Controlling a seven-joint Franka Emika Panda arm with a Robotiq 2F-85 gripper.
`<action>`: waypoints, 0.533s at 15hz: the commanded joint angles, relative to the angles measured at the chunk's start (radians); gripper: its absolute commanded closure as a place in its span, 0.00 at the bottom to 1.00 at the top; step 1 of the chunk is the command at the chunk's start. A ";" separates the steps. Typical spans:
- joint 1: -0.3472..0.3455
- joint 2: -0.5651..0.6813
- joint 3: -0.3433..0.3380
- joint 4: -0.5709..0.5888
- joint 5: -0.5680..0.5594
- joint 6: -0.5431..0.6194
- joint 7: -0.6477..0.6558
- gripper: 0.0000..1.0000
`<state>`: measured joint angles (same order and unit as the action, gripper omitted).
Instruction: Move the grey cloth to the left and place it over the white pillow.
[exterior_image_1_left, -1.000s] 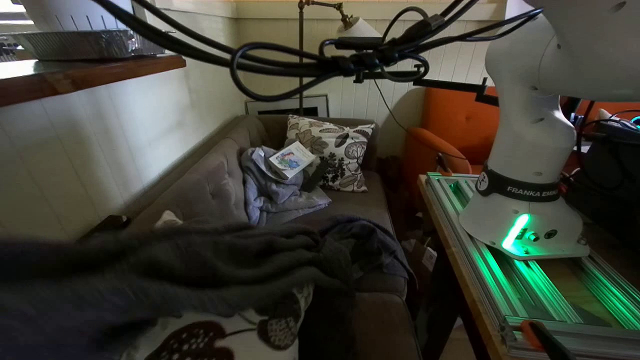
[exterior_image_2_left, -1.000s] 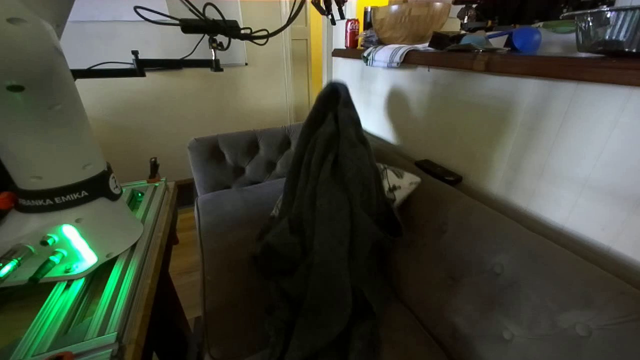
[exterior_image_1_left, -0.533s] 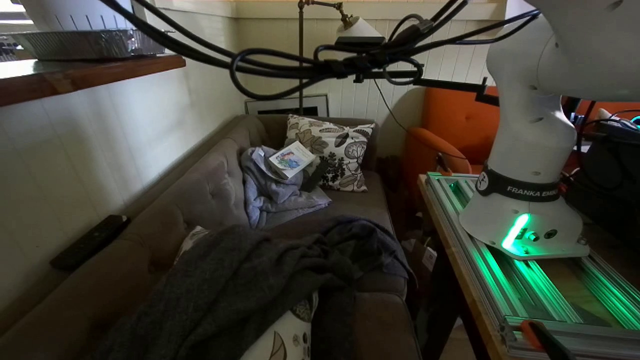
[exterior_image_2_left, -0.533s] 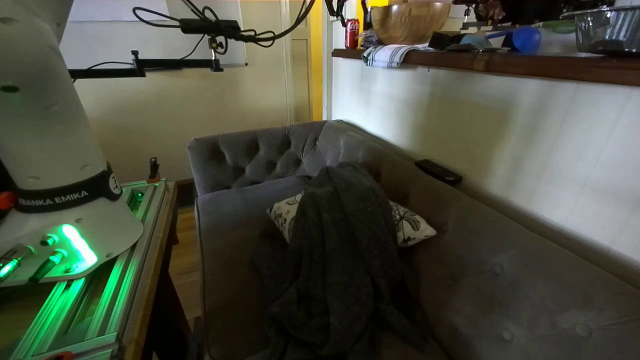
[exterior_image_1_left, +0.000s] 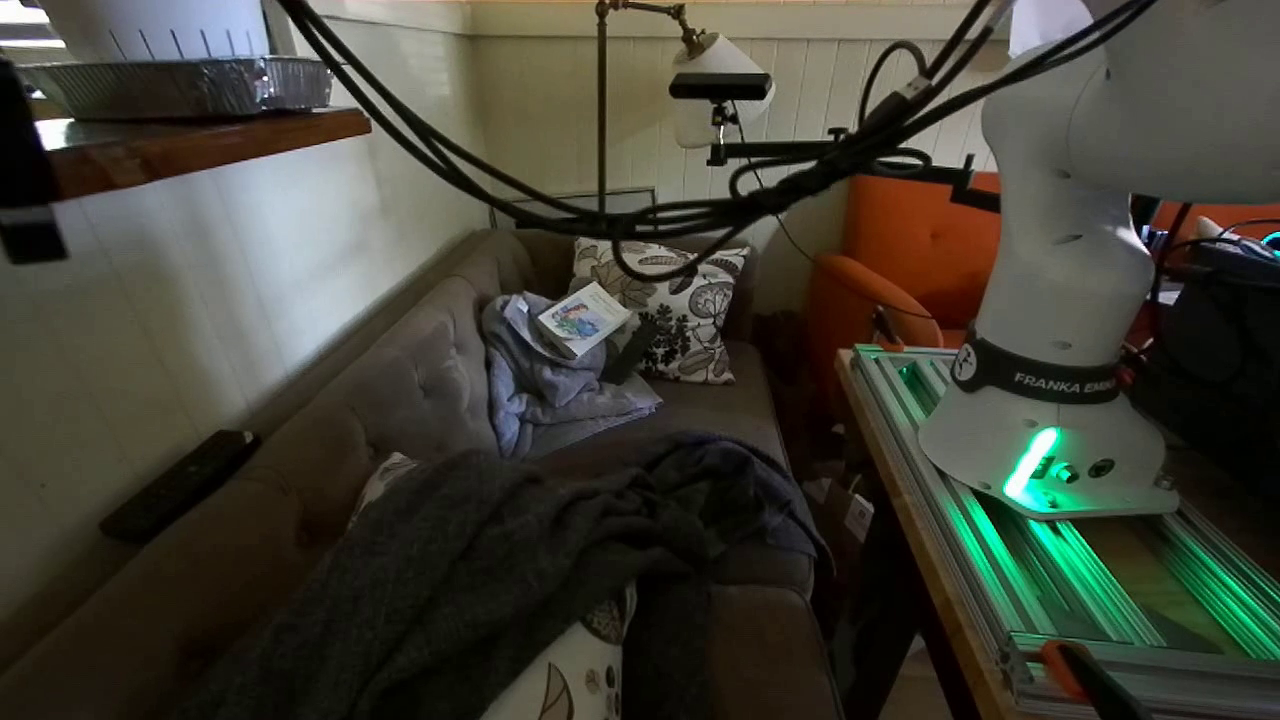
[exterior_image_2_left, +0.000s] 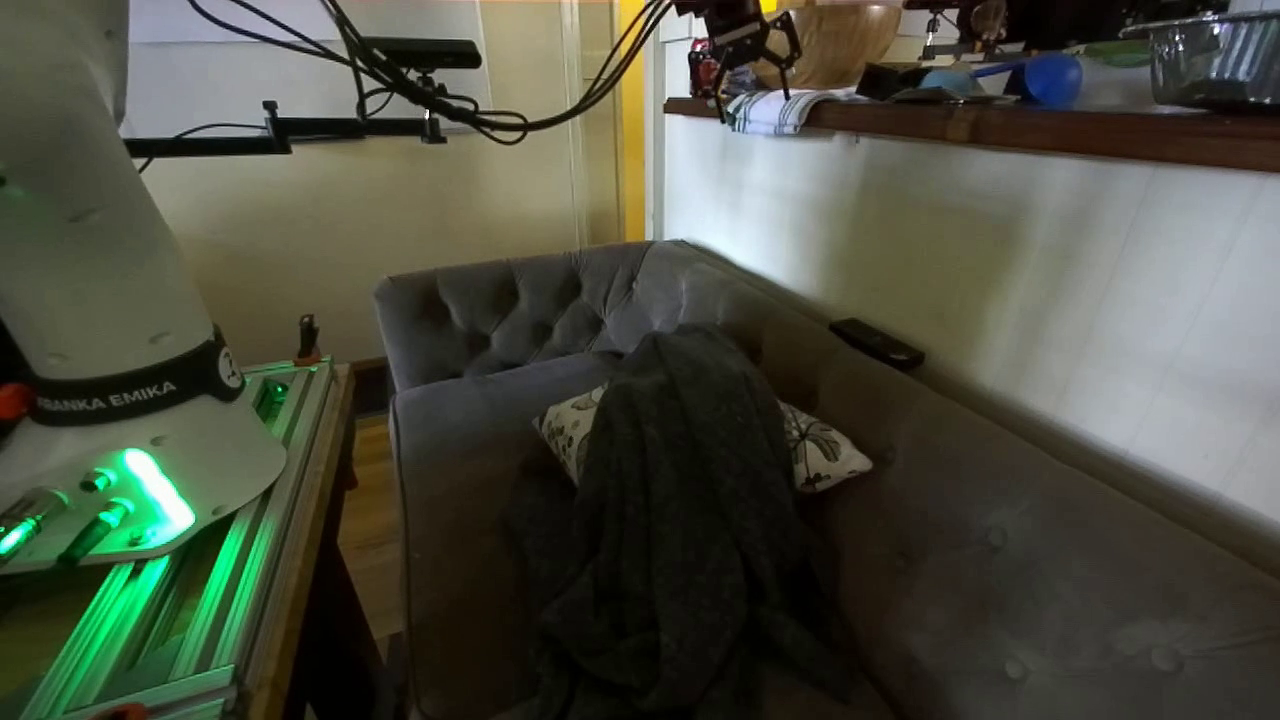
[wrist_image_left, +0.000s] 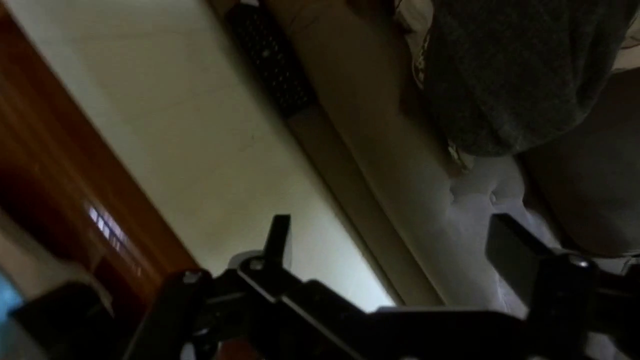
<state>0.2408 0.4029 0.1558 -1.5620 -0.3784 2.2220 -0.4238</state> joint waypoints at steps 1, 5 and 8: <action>-0.039 -0.072 -0.027 -0.244 0.032 0.115 0.173 0.00; -0.071 -0.059 -0.059 -0.471 0.057 0.261 0.358 0.00; -0.069 -0.017 -0.071 -0.462 0.054 0.267 0.362 0.00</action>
<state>0.1658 0.3867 0.0901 -2.0277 -0.3285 2.4921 -0.0570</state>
